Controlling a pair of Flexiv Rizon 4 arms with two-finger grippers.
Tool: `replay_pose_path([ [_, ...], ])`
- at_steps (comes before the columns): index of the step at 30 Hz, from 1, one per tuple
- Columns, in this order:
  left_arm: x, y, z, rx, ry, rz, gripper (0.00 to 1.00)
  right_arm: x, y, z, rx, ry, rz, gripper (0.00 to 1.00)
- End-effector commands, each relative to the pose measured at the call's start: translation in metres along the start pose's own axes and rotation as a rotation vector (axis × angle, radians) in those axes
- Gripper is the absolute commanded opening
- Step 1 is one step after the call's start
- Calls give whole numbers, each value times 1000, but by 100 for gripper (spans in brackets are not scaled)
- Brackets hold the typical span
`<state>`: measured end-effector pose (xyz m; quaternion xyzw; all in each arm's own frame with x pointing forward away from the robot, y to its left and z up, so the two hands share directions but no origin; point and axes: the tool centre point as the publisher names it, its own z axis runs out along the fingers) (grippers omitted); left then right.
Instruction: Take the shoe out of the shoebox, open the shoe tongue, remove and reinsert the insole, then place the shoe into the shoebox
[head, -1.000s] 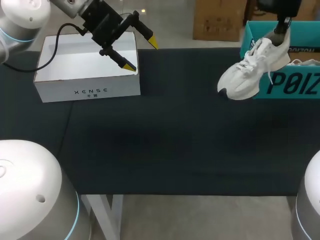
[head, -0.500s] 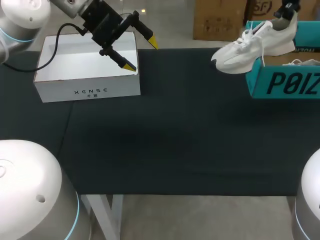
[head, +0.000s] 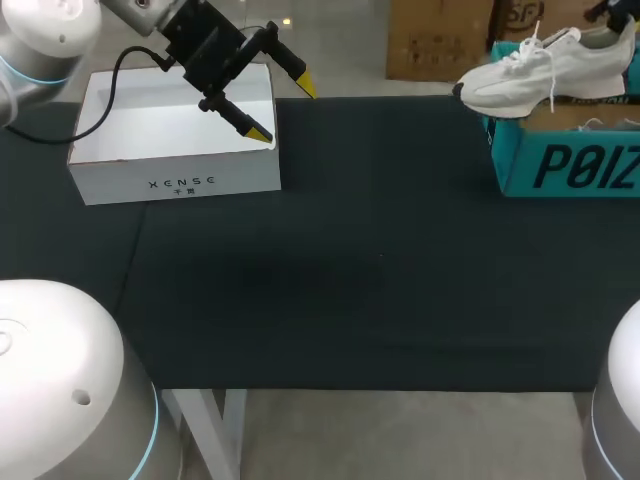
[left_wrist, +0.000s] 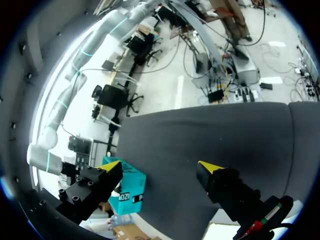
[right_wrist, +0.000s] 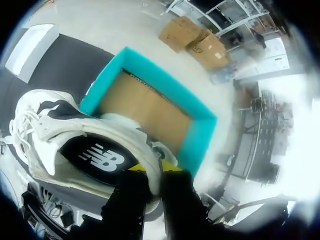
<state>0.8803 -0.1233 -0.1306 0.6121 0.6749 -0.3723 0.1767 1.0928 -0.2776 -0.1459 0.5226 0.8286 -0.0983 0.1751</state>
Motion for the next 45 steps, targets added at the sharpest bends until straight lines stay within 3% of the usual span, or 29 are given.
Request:
replay_pose_path([
  [1,0,1,0,1,4,1,100,-30,5,13,20,38,36,0],
  [6,0,1,0,1,4,1,100,-49,-4,20,41,19,78,0],
  [30,0,1,0,1,4,1,100,-49,-6,20,27,18,74,0],
  [39,0,1,0,1,4,1,100,-80,13,30,60,19,185,0],
  [45,0,1,0,1,4,1,100,-97,23,53,74,-12,245,0],
])
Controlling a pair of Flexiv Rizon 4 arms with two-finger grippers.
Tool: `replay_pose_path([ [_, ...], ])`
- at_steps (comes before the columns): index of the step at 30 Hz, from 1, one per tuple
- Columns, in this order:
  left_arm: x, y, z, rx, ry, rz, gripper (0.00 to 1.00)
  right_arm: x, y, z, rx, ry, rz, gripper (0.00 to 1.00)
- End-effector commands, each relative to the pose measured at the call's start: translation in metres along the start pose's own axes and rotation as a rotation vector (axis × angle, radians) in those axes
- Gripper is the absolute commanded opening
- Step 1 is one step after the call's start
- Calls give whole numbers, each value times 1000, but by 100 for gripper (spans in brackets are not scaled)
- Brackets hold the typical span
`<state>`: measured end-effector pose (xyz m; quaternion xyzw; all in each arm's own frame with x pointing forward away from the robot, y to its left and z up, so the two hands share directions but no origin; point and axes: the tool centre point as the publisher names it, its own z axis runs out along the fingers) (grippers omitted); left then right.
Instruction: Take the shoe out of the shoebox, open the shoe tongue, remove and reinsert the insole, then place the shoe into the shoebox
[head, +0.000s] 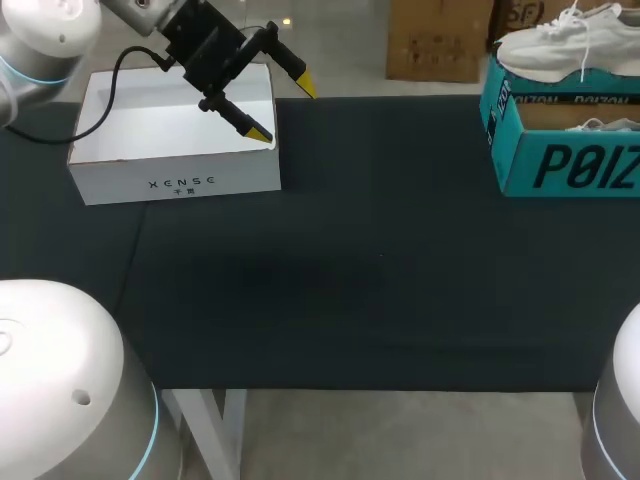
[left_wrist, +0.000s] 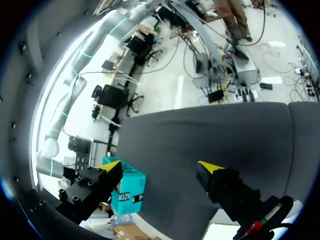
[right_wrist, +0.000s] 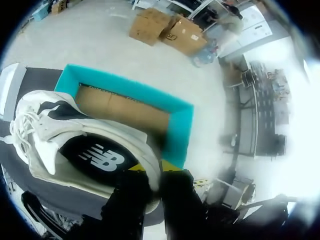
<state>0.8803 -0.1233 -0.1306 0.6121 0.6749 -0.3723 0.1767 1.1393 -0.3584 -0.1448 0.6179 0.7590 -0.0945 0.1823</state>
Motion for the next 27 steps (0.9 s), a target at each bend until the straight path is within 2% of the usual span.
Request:
replay_pose_path([
  [1,0,1,0,1,4,1,100,-9,21,21,42,-3,12,0],
  [16,0,1,0,1,4,1,100,-53,24,94,38,22,31,0],
  [27,0,1,0,1,4,1,100,-62,33,125,-6,55,19,0],
])
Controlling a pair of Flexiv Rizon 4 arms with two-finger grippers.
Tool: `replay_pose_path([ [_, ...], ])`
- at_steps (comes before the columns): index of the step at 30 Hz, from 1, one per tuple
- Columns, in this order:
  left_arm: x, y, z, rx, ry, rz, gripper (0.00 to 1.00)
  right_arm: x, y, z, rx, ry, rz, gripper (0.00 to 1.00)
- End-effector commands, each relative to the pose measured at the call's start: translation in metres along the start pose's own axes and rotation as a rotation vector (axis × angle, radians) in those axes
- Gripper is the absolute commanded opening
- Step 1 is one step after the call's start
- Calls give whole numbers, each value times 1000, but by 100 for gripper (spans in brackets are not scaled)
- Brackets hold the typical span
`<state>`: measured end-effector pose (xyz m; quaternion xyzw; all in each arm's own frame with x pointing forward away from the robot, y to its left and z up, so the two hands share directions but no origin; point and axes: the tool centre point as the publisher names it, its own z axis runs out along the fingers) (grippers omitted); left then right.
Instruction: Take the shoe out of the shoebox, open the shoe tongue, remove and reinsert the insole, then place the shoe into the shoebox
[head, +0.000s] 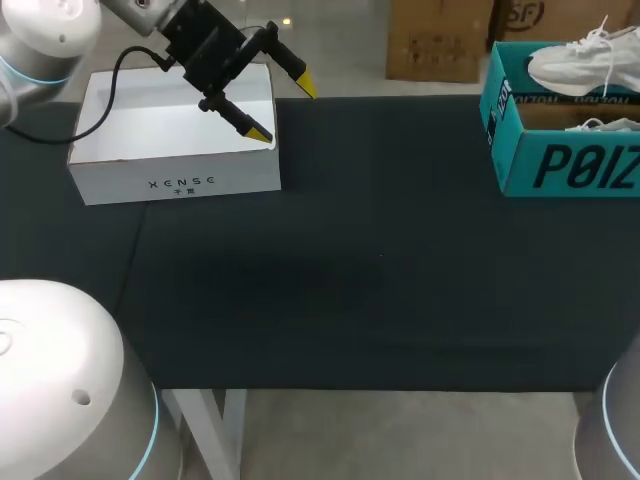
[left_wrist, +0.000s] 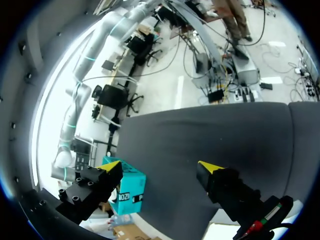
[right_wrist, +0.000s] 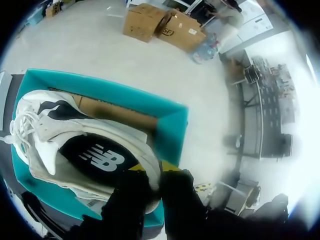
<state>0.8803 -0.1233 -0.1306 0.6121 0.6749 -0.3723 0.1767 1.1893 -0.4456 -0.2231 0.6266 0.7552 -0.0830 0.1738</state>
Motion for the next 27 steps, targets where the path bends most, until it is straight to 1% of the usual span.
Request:
replay_pose_path([
  [1,0,1,0,1,4,1,100,-6,10,15,-11,26,-6,0],
  [9,0,1,0,1,4,1,100,-2,14,35,-34,43,-36,0],
  [16,0,1,0,1,4,1,100,2,13,50,-56,40,-55,0],
  [27,0,1,0,1,4,1,100,0,12,73,-62,37,-17,0],
])
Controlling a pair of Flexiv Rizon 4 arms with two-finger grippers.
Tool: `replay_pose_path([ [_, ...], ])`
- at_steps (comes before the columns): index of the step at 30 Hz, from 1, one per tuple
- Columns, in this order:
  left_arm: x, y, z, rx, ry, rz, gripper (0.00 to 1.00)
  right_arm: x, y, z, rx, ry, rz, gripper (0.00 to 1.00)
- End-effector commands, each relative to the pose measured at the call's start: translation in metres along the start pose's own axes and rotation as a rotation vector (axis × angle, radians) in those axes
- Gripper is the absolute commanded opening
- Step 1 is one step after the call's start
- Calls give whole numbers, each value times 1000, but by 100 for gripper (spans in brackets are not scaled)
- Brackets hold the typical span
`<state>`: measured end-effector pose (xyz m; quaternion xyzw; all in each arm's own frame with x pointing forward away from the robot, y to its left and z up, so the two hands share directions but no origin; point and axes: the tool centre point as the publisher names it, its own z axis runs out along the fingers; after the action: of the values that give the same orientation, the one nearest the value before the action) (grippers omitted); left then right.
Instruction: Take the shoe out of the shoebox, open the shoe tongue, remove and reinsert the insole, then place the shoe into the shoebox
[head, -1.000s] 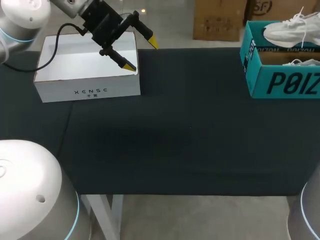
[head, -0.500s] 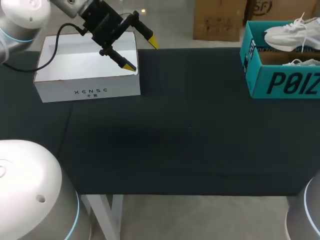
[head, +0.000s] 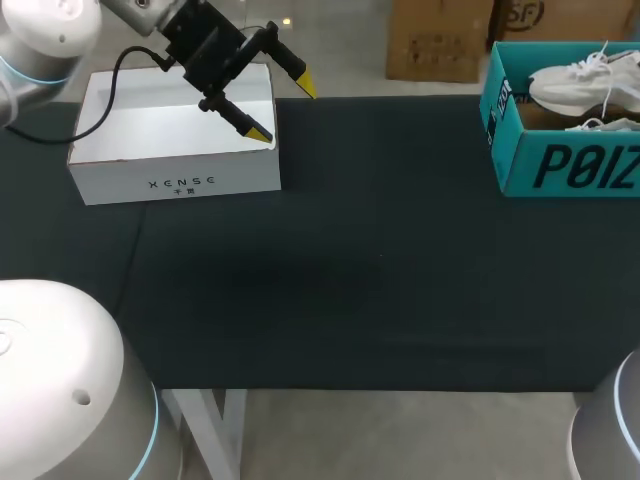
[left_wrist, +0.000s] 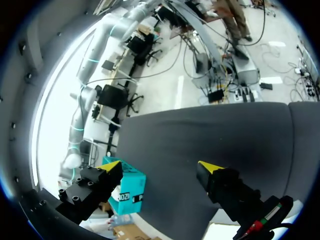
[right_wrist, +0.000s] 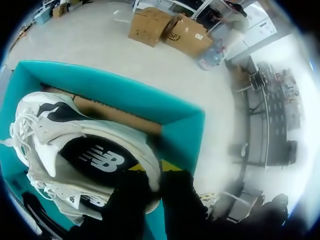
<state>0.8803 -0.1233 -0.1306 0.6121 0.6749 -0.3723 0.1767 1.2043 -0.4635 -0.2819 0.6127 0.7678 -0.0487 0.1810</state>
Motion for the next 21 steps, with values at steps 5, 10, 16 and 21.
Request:
replay_pose_path([
  [5,0,1,0,1,4,1,100,-3,9,17,15,-7,29,0],
  [10,0,1,0,1,4,1,100,-5,9,26,28,-17,59,0],
  [16,0,1,0,1,4,1,100,-3,10,36,35,-23,59,0],
  [21,0,1,0,1,4,1,100,2,10,49,51,-19,56,0],
])
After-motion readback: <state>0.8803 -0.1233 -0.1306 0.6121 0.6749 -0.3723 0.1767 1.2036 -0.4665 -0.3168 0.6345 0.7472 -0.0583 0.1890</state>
